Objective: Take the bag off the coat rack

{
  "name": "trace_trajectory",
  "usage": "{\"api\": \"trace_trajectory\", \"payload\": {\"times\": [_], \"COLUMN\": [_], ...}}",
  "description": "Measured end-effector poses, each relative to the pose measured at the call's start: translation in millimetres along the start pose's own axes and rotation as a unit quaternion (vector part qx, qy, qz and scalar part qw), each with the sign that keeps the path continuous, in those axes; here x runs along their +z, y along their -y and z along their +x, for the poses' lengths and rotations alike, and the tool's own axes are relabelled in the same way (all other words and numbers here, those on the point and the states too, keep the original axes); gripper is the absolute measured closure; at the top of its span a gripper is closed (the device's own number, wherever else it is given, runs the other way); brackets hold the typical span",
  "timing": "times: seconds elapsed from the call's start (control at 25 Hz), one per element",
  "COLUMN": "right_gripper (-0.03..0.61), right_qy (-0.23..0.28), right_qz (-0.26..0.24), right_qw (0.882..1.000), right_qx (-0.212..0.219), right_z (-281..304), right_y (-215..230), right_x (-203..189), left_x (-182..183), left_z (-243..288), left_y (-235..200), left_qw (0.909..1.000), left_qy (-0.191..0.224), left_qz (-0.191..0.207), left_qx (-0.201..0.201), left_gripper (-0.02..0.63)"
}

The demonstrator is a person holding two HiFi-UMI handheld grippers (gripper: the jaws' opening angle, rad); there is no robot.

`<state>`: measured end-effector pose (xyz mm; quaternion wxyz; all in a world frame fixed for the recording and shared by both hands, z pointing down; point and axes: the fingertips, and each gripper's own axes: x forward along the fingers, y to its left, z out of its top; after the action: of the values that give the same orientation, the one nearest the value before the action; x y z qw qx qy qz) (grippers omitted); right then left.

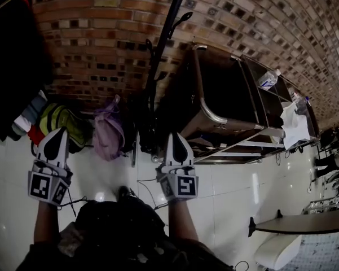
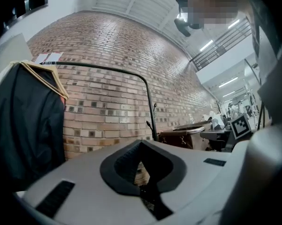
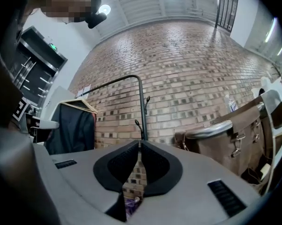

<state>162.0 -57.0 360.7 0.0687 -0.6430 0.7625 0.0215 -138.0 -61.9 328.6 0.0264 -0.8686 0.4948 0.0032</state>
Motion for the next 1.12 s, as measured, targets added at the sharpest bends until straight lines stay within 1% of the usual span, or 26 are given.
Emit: {"api": "trace_trajectory", "payload": {"times": [0.04,0.12,0.2,0.32,0.56,0.68,0.8,0.92,1.12], "right_gripper": [0.531,0.497,0.433,0.387,0.382,0.358,0.313,0.313,0.313], "right_qy": [-0.007,-0.019,-0.029,-0.048,-0.063,-0.073,-0.090,-0.109,-0.117], "right_qz": [0.004,0.005,0.004,0.012,0.030,0.027,0.028,0.032,0.041], "right_qw": [1.000,0.999,0.999,0.998,0.997,0.996,0.994,0.992,0.991], "right_qx": [0.010,0.026,0.038,0.046,0.044,0.045,0.047,0.051,0.039], "right_z": [10,29,46,65,92,107,131,160,200], "right_y": [2,5,10,16,29,35,41,45,58], "right_x": [-5,-15,-25,-45,-74,-87,-107,-132,-161], "left_x": [-2,-8,-12,-15,-25,-36,-48,-60,-79], "left_z": [8,24,40,60,100,124,150,177,226], "left_y": [0,2,8,16,17,15,9,-3,-26], "left_qw": [1.0000,0.9999,0.9998,0.9996,0.9997,0.9995,0.9992,0.9988,0.9979], "left_qy": [-0.001,-0.007,-0.015,-0.018,-0.008,-0.009,-0.015,-0.023,-0.034], "left_qz": [-0.002,0.002,0.013,0.021,0.014,0.010,0.004,-0.007,-0.018], "left_qx": [0.006,0.007,0.002,-0.009,-0.020,-0.029,-0.037,-0.042,-0.052], "left_gripper": [0.586,0.586,0.586,0.586,0.586,0.586,0.586,0.586,0.586]}}
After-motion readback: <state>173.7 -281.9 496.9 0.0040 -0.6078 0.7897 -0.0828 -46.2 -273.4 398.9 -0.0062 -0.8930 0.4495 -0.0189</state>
